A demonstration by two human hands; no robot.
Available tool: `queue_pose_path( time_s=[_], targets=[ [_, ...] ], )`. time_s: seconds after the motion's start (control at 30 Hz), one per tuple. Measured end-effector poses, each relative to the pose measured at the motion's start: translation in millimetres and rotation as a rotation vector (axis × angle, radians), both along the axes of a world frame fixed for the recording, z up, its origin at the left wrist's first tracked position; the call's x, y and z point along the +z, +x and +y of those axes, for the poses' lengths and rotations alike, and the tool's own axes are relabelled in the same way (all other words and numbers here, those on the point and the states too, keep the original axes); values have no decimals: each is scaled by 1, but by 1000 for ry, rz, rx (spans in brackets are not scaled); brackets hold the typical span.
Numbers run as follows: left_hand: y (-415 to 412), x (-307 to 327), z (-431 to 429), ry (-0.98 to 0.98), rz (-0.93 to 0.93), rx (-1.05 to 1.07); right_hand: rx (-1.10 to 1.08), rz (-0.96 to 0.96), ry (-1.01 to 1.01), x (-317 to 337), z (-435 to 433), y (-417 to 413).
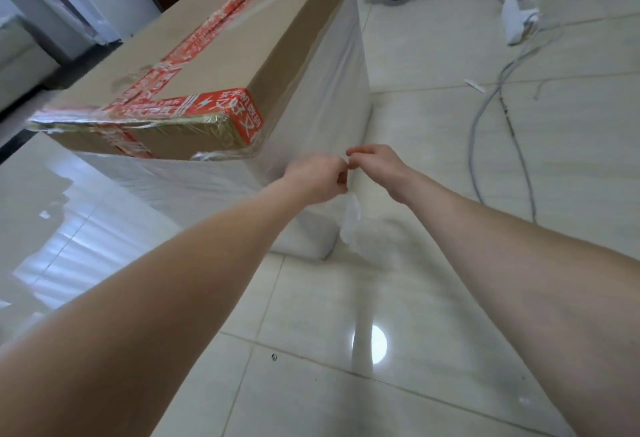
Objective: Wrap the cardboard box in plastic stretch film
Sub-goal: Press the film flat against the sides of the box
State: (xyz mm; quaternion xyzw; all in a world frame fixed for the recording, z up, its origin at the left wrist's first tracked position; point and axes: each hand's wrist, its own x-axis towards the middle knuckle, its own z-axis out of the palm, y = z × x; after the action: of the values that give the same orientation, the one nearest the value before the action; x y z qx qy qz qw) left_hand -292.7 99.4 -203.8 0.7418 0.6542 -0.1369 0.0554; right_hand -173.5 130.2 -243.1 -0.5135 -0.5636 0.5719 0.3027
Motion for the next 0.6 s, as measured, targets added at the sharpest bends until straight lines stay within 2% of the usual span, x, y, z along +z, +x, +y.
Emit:
queue_pose_path(
  time_s=[0.13, 0.2, 0.3, 0.37, 0.43, 0.5, 0.6],
  targets=[
    [7, 23, 23, -39, -432, 232, 30, 138, -130, 16, 10, 15],
    [11, 31, 33, -9, -533, 289, 40, 136, -159, 15, 18, 24],
    [18, 41, 46, 25, -557, 300, 218, 125, -190, 14, 21, 37],
    [22, 45, 52, 43, -554, 312, 310, 53, -186, 15, 19, 43],
    [23, 45, 57, 59, -556, 322, 203, 12, -126, 15, 20, 45],
    [24, 44, 62, 94, -563, 333, 23, 121, -71, 14, 23, 46],
    [26, 46, 66, 90, -598, 333, -116, 275, -22, 13, 27, 46]
  ],
)
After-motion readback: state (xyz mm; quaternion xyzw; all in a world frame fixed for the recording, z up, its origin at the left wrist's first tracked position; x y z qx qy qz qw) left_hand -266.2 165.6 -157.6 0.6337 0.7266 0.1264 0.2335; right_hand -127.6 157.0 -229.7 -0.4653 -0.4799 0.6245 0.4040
